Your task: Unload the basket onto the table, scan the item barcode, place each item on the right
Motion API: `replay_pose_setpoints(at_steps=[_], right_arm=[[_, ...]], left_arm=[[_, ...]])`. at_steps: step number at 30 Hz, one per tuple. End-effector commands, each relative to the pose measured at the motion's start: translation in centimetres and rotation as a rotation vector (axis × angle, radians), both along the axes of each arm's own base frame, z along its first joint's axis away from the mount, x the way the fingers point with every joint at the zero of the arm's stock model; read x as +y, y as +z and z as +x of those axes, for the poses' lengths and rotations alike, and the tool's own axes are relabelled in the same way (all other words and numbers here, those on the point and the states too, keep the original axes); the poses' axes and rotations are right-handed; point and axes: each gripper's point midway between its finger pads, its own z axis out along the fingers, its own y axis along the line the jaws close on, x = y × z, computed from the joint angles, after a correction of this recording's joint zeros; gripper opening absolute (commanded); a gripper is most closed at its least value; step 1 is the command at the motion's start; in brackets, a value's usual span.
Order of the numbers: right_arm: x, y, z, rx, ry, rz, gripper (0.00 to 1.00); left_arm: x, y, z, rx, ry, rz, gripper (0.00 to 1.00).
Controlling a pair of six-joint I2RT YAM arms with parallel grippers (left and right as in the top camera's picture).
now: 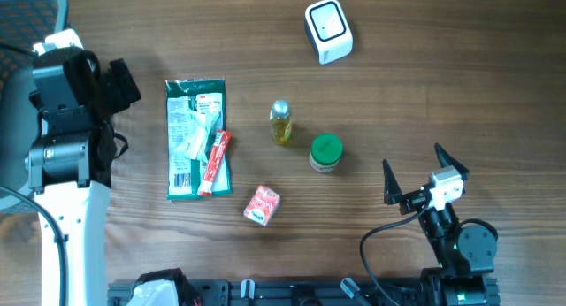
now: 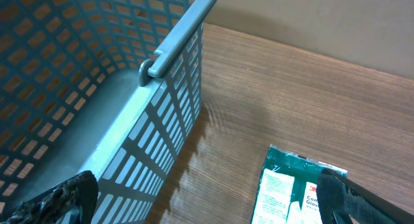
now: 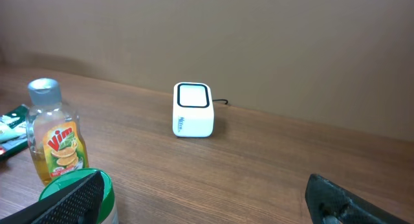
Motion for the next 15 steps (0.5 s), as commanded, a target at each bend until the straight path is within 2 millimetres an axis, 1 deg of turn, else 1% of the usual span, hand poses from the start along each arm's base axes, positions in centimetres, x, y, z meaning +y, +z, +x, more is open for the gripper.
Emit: replay_pose_setpoints(at_steps=[1,5,9,12,15], right_arm=[[0.1,0.0,0.0,-0.003,0.007,-0.005,1.0],[0.0,0.0,0.0,-0.003,0.002,-0.01,1.0],[-1.8,-0.2,0.4,-0.039,-0.104,-0.206,1.0],[-1.8,-0.3,0.4,-0.06,-0.104,-0.3,1.0],[-1.8,-0.3,0.4,-0.064,-0.104,-0.316,1.0]], left_arm=[[0.2,0.2,0.0,-0.003,0.003,0.001,1.0],[0.2,0.2,0.0,-0.003,0.003,0.001,1.0],[0.2,0.2,0.0,-0.003,0.003,0.001,1.0],[0.1,-0.1,-0.1,0.007,0.001,-0.002,1.0],[0.1,-0.3,-0.3,0.019,0.002,-0.004,1.0]])
